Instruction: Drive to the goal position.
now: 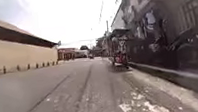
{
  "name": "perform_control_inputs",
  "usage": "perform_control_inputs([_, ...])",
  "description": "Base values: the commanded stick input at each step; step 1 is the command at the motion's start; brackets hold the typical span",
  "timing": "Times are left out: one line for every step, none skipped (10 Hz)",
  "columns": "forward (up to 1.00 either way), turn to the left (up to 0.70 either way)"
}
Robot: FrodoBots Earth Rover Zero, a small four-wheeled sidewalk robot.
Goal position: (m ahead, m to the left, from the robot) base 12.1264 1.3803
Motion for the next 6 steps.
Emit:
perform_control_inputs([0.7, 0.03])
perform_control_inputs([0.7, 0.01])
perform_control_inputs([0.7, 0.01])
perform_control_inputs([0.7, 0.01])
perform_control_inputs([0.7, 0.01])
perform_control_inputs([0.7, 0.01])
